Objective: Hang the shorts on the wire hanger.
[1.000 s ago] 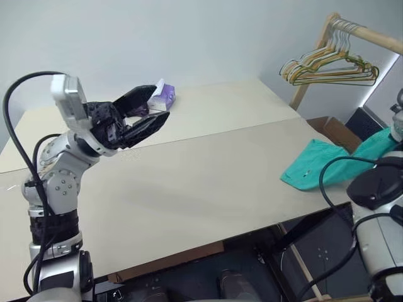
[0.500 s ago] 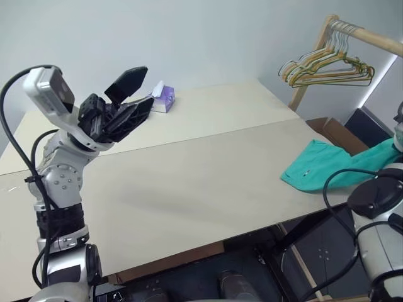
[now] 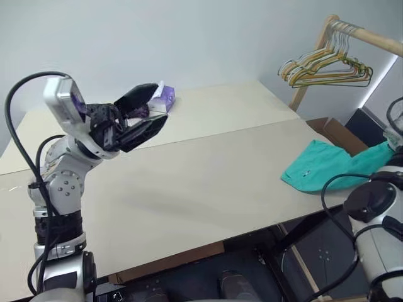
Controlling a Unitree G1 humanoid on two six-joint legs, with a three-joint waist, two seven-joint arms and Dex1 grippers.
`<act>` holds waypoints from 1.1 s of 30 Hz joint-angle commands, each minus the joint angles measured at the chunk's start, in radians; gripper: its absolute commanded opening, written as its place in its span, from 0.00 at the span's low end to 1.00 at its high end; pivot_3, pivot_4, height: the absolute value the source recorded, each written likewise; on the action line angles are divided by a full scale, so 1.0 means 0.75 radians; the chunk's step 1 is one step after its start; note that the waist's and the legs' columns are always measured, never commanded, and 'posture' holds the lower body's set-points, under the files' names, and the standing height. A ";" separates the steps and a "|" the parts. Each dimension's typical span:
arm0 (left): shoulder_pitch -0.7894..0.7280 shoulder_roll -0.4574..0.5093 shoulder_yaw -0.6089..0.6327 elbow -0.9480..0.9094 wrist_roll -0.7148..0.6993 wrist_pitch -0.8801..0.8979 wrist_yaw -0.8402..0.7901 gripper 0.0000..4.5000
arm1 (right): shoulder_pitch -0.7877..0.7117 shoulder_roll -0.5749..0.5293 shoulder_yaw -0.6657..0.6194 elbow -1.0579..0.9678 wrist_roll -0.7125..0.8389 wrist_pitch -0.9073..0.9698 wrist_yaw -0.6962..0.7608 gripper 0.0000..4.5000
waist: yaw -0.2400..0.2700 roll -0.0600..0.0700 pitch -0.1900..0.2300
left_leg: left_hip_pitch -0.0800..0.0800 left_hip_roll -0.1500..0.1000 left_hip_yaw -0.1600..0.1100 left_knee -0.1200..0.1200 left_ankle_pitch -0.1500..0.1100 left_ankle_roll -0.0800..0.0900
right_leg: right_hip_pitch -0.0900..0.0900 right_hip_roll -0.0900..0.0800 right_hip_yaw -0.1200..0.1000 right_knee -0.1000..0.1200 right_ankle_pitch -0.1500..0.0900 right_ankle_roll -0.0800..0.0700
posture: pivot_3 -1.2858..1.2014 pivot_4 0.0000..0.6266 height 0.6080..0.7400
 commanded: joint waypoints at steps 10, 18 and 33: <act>-0.002 0.019 -0.029 -0.008 0.081 -0.023 0.027 1.00 | 0.128 0.028 0.463 -0.388 -0.283 -0.189 -0.022 1.00 | 0.000 0.002 0.001 | 0.000 0.000 0.000 0.000 0.000 0.000 | -0.001 0.000 0.001 0.000 0.000 0.000 | 0.48 0.00 1.00; 0.060 0.094 -0.035 0.060 0.282 -0.067 0.123 1.00 | 0.246 -0.049 1.014 -0.548 -0.386 -0.439 0.609 1.00 | 0.005 0.002 0.001 | 0.002 0.000 -0.001 -0.002 0.000 0.000 | -0.001 0.002 0.002 0.000 0.000 0.000 | 0.51 0.00 1.00; 0.391 0.186 -0.082 -0.176 0.432 -0.017 0.262 1.00 | 0.724 -0.354 1.125 -0.851 0.017 -0.837 1.904 1.00 | 0.303 -0.002 0.005 | -0.002 0.000 0.000 -0.002 -0.001 0.001 | -0.002 0.001 -0.002 -0.005 0.001 0.000 | 0.58 0.00 1.00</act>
